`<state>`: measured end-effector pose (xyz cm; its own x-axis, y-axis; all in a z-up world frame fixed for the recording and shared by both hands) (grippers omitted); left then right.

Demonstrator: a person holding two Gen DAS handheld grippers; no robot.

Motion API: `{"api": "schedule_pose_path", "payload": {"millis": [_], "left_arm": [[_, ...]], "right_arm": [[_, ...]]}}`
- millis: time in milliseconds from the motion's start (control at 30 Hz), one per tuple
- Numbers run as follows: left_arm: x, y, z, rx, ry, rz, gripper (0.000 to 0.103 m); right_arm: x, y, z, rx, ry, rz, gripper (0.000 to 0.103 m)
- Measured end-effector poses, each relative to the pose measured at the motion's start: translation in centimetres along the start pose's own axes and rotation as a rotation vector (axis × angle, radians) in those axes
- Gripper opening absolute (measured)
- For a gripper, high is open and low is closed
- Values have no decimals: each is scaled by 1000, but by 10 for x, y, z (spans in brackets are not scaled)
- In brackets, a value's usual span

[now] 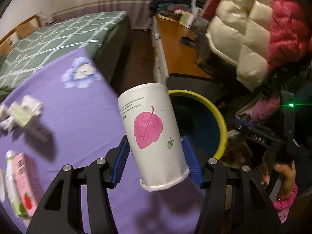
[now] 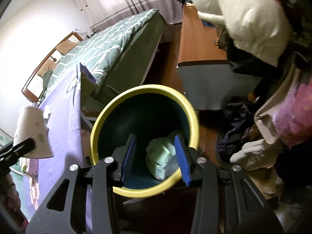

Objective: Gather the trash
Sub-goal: 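Grasp the white paper cup with the left gripper and drop it into the bin, then return the right gripper to the table and grasp the pink strawberry milk carton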

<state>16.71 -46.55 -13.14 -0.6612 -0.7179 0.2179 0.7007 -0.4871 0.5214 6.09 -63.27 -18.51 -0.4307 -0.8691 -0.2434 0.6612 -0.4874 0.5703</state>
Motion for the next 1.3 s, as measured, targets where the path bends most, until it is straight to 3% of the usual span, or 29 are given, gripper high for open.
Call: {"api": "schedule_pose_path", "payload": {"millis": [267, 367, 400, 633, 800, 1000, 1300], "left_arm": [[56, 10, -48, -42, -25, -65, 57], [64, 14, -60, -38, -10, -68, 69], [64, 15, -60, -32, -4, -71, 76], [54, 15, -35, 15, 4, -61, 80], [21, 10, 13, 102, 31, -12, 85], [-51, -10, 78, 212, 99, 93, 89], [-180, -54, 176, 370, 275, 282, 92]], "right_arm": [[26, -11, 18, 25, -53, -11, 48], [31, -15, 22, 28, -67, -11, 50], [32, -15, 22, 29, -66, -12, 51], [28, -18, 24, 34, -60, -7, 51], [10, -19, 19, 27, -45, 22, 52], [-30, -18, 9, 7, -12, 90, 52], [-136, -19, -2, -10, 72, 239, 53]]}}
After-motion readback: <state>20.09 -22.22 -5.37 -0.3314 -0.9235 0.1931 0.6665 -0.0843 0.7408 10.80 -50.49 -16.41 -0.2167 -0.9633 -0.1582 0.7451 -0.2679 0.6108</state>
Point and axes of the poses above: each gripper's, at about its wrist camera, not at the fingertips, and z roughly against the way its jaws point, x to its right, y to its top, the point moved 9 cm from there along -z, roughly the way its jaws point, and after that the axes turned 9 degrees about z, right-handed, at the moved point
